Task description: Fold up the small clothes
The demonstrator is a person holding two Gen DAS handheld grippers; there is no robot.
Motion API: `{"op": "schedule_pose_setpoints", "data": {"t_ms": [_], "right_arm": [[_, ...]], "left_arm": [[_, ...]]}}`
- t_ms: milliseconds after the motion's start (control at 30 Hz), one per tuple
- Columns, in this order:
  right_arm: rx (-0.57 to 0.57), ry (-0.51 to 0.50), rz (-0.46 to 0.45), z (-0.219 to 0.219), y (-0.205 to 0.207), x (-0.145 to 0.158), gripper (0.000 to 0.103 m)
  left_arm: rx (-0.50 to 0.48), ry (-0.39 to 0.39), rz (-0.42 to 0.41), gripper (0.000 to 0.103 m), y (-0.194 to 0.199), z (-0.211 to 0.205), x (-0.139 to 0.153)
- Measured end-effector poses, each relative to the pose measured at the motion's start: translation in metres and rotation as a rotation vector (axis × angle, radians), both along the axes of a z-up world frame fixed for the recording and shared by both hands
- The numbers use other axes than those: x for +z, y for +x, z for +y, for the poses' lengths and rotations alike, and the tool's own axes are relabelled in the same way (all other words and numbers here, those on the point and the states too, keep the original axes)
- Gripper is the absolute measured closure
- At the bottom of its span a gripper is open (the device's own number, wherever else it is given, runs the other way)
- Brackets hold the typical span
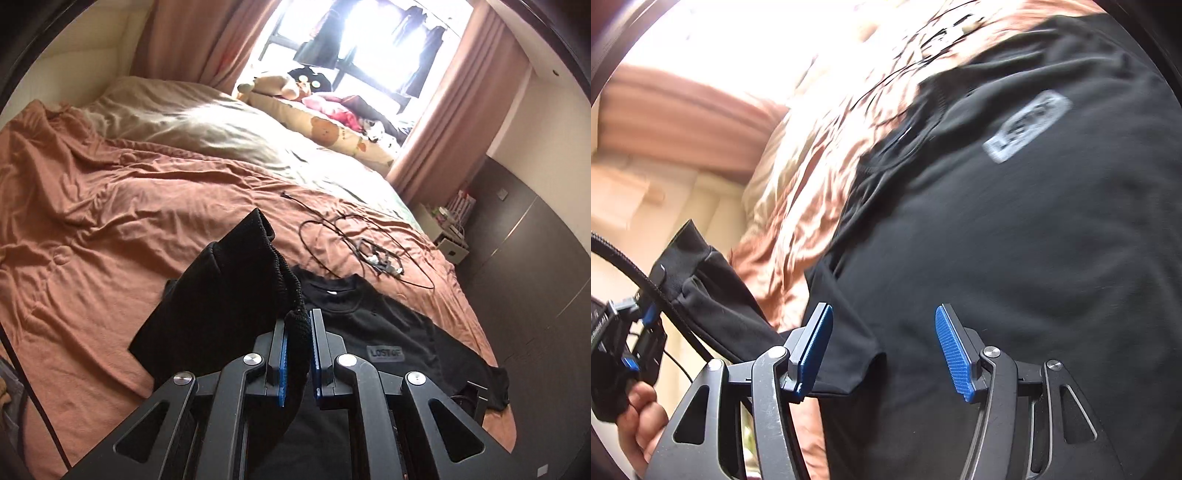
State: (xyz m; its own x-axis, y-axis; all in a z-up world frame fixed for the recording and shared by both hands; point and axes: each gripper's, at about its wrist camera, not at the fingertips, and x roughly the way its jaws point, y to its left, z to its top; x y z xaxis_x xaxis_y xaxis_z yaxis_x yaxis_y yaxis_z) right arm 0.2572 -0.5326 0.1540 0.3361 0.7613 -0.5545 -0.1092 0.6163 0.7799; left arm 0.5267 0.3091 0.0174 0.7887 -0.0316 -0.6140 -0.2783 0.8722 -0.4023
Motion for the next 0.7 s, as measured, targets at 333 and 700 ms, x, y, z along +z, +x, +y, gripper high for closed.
{"op": "schedule_pose_setpoints", "data": {"t_ms": [333,700], "right_arm": [[-0.226,0.072,0.008,-0.063,-0.012,0.001,0.047],[-0.345,0.141,0.054,-0.089,-0.029,-0.017,0.047]], "left_arm": [[-0.153,-0.020,-0.033,0.093,0.047,-0.065,0.013],[-0.314,-0.058,-0.025,0.093,0.098,-0.143,-0.007]]}}
